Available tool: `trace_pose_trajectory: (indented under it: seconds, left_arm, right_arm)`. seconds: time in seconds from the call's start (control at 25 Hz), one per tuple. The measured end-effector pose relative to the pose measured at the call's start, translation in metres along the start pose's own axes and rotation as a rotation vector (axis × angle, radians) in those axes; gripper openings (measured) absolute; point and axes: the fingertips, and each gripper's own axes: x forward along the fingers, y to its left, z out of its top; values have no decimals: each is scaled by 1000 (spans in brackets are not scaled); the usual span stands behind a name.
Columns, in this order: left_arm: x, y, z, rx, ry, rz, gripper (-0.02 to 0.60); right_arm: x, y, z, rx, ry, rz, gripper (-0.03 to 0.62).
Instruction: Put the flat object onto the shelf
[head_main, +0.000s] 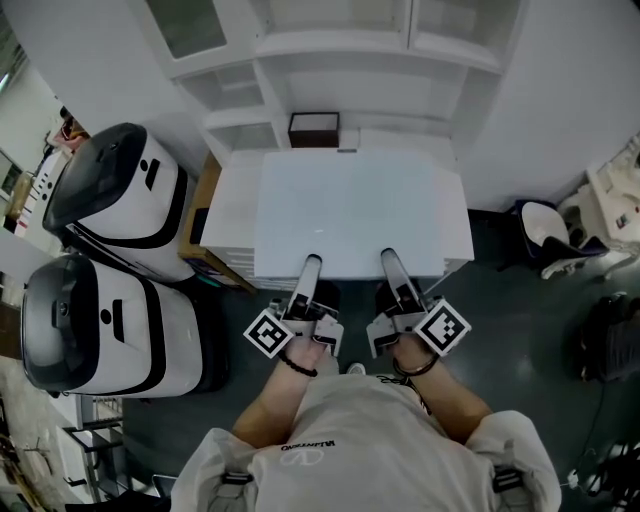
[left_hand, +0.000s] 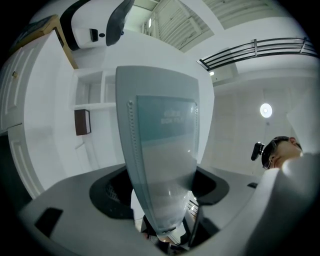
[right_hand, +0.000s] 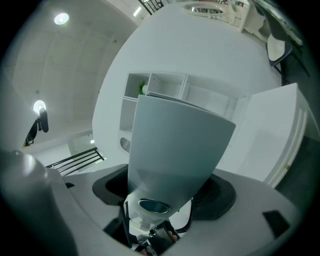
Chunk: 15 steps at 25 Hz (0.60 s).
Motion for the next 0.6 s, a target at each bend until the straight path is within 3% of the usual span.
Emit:
trace_pose_trajectory:
  seconds: [0.6]
  left_arm:
    - [80,40,58,-14,13,-31,324]
  right_arm:
    - [102,-11,25,-44,-26,25,354]
